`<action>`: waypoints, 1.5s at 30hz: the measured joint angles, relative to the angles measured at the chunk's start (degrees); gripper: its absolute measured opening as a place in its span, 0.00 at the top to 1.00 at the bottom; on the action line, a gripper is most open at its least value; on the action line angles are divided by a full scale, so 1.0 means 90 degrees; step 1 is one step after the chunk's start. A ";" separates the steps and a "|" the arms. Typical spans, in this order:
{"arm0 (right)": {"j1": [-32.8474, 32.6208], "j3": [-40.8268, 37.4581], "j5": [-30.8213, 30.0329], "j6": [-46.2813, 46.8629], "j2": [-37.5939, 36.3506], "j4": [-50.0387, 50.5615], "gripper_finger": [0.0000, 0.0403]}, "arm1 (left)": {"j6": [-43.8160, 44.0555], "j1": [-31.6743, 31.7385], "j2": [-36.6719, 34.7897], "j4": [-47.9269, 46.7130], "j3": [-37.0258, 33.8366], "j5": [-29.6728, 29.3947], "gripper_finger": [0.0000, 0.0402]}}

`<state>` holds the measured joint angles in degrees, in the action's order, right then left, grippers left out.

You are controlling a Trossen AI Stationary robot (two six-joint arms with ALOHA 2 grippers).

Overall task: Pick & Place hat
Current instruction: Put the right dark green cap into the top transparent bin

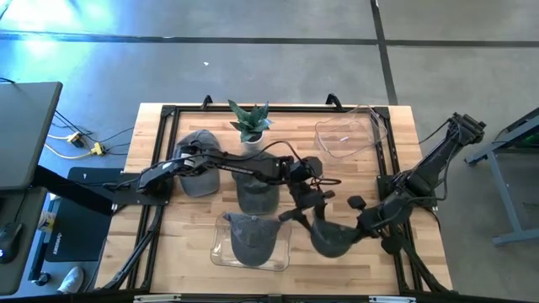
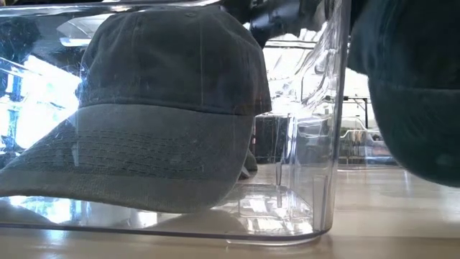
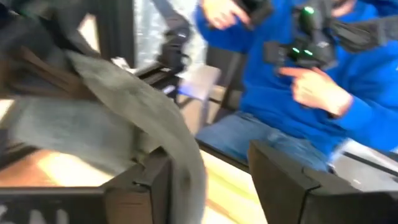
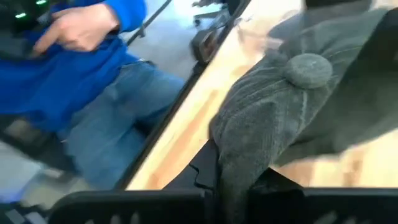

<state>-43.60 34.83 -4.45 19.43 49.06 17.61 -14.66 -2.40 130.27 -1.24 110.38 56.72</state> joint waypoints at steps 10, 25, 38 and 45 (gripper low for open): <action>0.0245 0.0000 -0.0318 0.0008 0.0002 -0.0039 0.77 | 0.0159 0.0004 -0.0001 -0.0019 0.0067 -0.0395 0.66; 0.0316 -0.0002 0.1113 0.1026 0.0491 0.0017 0.60 | 0.0163 0.0016 -0.0001 -0.0195 0.0067 -0.0475 0.98; 0.0297 -0.0002 0.1961 0.1384 0.0304 0.0024 0.61 | 0.0282 0.0062 -0.0001 -0.0213 0.0064 0.0440 0.99; 0.0315 -0.0005 0.0502 0.0648 0.0304 -0.0115 0.60 | 0.0326 0.0064 -0.0001 -0.0154 0.0064 -0.0122 1.00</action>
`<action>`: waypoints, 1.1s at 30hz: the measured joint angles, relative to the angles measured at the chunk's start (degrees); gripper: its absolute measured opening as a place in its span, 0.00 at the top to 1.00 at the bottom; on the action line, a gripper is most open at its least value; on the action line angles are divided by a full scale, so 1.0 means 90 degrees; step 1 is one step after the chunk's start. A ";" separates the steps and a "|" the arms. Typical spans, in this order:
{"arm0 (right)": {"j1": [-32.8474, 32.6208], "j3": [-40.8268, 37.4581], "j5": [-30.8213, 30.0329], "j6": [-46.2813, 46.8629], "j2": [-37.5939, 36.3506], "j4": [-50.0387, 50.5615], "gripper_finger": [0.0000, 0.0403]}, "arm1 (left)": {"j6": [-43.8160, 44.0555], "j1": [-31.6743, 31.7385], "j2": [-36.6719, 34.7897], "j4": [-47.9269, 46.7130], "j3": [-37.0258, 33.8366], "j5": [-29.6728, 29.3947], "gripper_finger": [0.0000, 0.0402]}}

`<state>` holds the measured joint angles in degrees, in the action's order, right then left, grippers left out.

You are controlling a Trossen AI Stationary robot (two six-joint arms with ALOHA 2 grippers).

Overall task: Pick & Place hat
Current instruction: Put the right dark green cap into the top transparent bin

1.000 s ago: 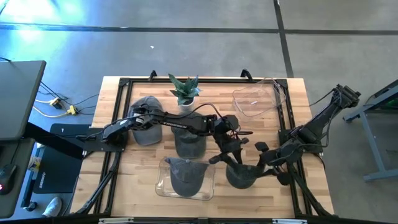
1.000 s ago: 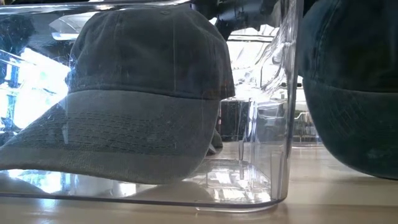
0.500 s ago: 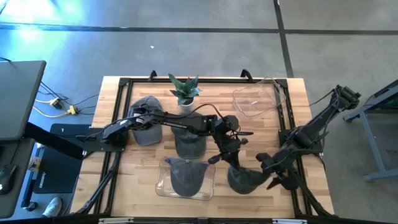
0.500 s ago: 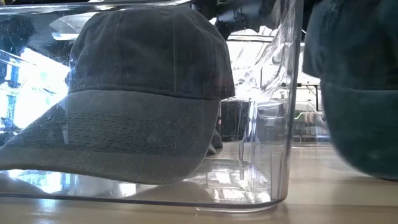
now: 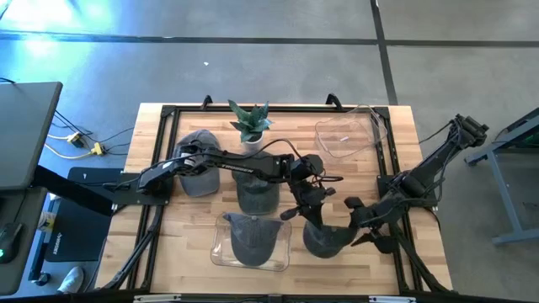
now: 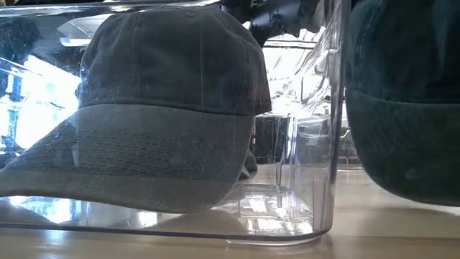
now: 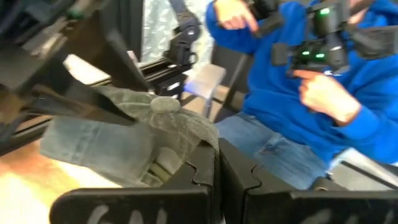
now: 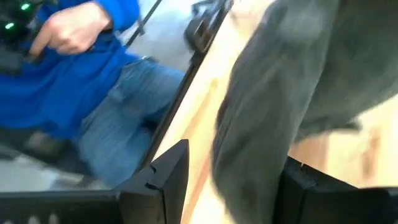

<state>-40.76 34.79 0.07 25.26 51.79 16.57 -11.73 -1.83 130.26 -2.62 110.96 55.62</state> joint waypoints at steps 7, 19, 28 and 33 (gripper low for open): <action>0.0001 0.0000 0.0346 -0.0309 0.0005 -0.0139 0.61 | 0.0005 0.0000 0.0000 0.0004 0.0000 -0.0453 1.00; -0.0001 0.0000 0.0265 -0.0601 0.0005 -0.0135 0.96 | 0.0356 -0.0010 0.0002 -0.0028 0.0236 0.0346 0.92; -0.0001 -0.0002 -0.0001 -0.0916 0.0005 -0.0135 0.99 | 0.0343 -0.0066 0.0002 -0.0106 0.0236 0.0042 0.58; -0.0001 -0.0002 -0.0090 -0.0979 0.0005 -0.0128 0.99 | 0.0331 -0.0176 0.0290 -0.0230 0.0212 -0.0793 0.42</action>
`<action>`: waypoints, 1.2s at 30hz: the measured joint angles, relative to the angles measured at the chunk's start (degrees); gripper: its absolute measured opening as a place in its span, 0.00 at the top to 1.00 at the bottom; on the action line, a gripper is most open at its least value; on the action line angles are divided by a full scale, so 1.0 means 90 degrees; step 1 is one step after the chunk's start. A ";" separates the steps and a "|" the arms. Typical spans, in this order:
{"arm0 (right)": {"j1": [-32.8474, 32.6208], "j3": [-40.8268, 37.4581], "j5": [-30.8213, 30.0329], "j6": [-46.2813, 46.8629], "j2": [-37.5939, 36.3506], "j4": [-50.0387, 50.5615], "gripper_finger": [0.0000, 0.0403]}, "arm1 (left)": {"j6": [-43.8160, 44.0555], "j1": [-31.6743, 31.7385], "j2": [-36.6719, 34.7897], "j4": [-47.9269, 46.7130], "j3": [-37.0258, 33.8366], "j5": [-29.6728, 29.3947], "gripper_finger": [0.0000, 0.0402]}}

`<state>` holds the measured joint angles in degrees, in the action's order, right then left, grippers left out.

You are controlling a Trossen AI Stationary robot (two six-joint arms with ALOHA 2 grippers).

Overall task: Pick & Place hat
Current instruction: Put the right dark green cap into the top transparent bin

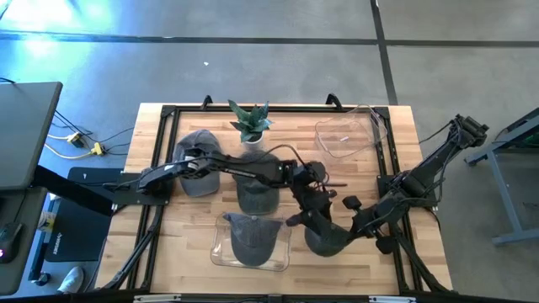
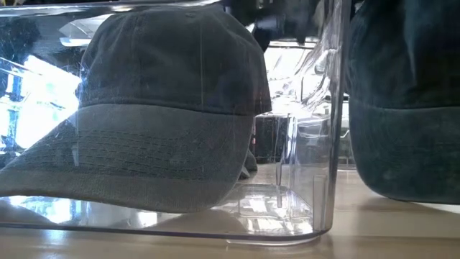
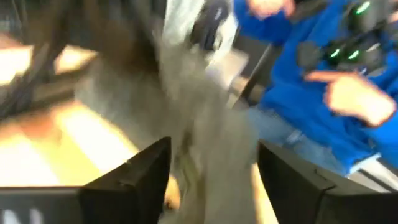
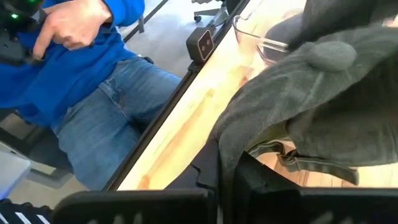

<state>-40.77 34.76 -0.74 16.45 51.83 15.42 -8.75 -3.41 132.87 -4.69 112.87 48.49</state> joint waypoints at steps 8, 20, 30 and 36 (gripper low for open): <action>0.0000 0.0000 0.0012 0.0004 -0.0002 0.0012 0.99 | -0.0309 0.0004 -0.0042 -0.0289 0.0017 0.0419 0.37; -0.0149 0.0000 0.0227 0.0838 -0.0120 0.0248 0.98 | -0.0840 0.0045 -0.0052 -0.1246 0.0018 0.1417 0.51; -0.0340 0.0000 0.0407 0.1177 -0.0306 0.0240 0.96 | -0.1267 0.0086 -0.0196 -0.1075 0.0038 0.1370 0.73; -0.0335 0.0000 0.0139 0.1333 -0.0296 0.0078 0.81 | -0.1168 0.0086 -0.0179 -0.0911 0.0028 0.1031 0.87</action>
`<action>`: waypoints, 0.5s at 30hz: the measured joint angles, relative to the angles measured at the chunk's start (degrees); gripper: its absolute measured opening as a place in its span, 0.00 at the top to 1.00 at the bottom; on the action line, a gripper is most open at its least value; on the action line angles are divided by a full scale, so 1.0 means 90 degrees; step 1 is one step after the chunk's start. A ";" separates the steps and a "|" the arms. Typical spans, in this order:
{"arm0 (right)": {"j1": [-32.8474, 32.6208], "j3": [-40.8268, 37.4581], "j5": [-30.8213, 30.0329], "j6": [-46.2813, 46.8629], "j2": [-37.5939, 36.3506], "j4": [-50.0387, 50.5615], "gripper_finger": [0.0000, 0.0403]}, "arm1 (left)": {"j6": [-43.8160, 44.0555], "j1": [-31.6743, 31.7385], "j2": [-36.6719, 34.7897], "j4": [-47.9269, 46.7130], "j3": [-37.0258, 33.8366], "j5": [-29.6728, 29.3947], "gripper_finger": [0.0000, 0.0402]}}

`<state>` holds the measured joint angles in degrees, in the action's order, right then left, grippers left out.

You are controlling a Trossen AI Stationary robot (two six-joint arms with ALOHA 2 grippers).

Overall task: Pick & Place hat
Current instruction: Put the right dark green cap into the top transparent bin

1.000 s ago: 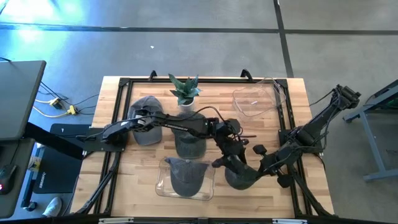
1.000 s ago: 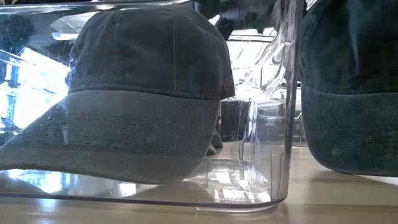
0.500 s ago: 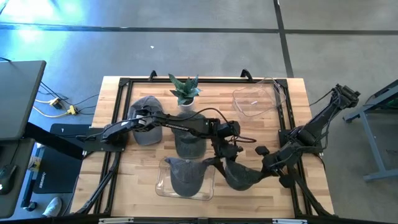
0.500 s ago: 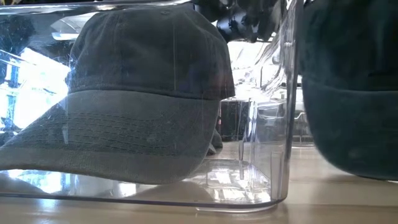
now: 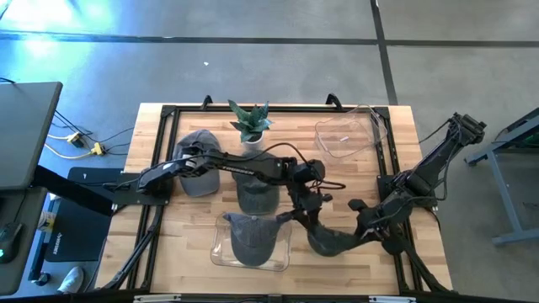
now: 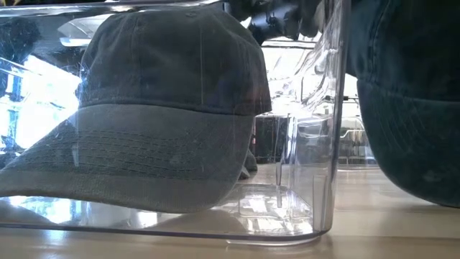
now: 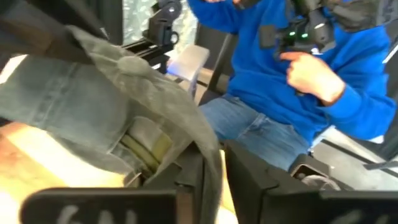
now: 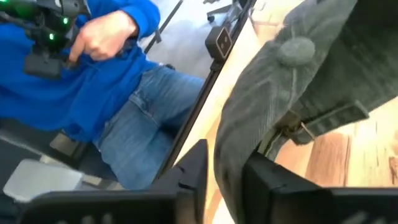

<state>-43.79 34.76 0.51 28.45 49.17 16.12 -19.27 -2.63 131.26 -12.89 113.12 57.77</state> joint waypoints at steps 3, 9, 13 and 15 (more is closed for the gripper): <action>0.0000 0.0000 -0.0147 0.0009 0.0000 -0.0097 0.71 | 0.0000 0.0002 0.0000 -0.0014 0.0000 -0.0161 0.94; 0.0024 0.0000 -0.0452 0.0297 0.0365 -0.0161 0.54 | 0.0164 0.0005 0.0007 -0.0019 0.0166 -0.0324 0.98; 0.0164 -0.0002 0.0172 0.0049 0.0802 -0.0448 0.51 | 0.0334 0.0005 0.0005 -0.0061 0.0287 -0.0353 0.98; 0.0214 -0.0002 0.0693 -0.0019 0.0873 -0.0550 0.52 | 0.0338 0.0004 0.0005 -0.0127 0.0287 -0.0351 0.99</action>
<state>-41.87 34.74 6.75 28.28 57.03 11.17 -16.23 -2.59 131.31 -14.02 115.70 54.61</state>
